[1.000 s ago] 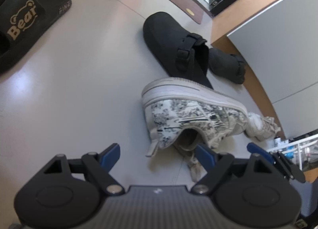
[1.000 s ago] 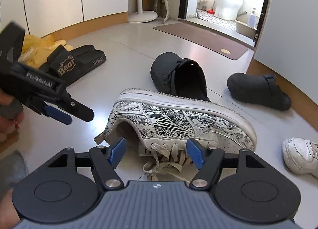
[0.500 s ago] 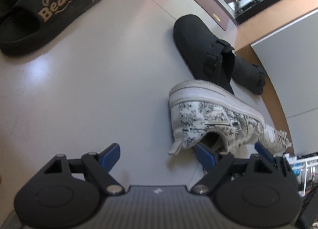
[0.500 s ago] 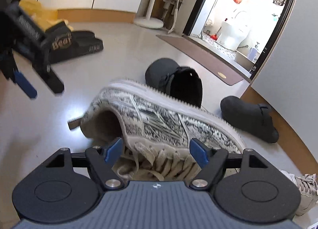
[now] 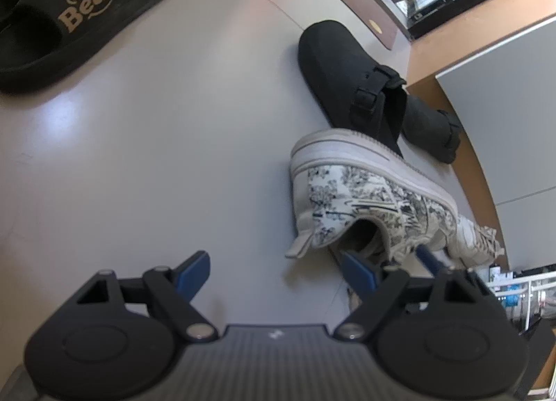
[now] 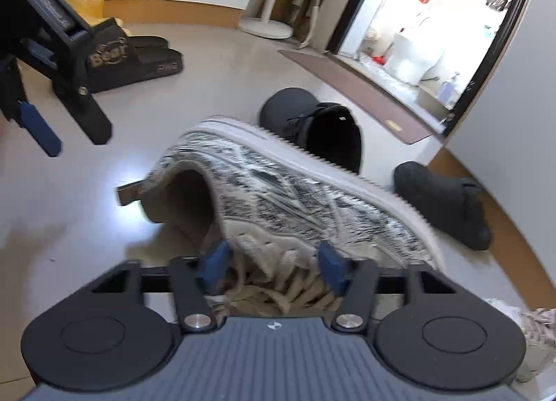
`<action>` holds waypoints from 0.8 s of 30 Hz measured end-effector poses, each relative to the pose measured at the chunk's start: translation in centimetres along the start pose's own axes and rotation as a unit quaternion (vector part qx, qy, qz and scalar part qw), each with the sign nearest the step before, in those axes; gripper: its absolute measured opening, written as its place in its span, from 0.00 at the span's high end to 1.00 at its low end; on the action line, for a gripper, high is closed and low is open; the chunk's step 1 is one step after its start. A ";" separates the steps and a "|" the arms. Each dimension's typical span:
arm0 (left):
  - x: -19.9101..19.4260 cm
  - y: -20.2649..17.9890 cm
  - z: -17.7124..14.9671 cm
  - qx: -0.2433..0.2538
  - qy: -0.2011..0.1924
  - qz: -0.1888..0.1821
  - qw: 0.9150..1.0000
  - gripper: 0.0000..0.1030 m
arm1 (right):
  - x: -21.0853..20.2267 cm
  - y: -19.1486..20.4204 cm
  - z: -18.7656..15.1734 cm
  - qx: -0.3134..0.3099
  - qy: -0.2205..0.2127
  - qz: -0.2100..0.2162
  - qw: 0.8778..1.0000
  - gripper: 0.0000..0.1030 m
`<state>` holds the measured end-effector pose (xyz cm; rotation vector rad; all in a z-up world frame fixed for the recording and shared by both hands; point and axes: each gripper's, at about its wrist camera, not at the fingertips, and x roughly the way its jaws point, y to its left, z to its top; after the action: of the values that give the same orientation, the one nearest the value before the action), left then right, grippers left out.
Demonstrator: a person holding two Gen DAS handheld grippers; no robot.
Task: Organize scattered shoes
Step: 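Move the right tool onto the sneaker laces and close on them, then lift the patterned sneaker with the right tool and turn it toe-first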
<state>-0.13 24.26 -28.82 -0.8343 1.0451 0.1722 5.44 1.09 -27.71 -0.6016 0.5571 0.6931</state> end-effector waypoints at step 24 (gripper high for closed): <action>-0.9 0.4 1.6 -0.011 -0.014 0.001 1.000 0.18 | 1.4 3.2 0.3 -0.109 -0.020 -0.078 0.991 0.25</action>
<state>0.31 25.82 -27.96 -0.8484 1.0196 0.1973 4.06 3.88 -29.40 -0.8253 0.3944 0.6207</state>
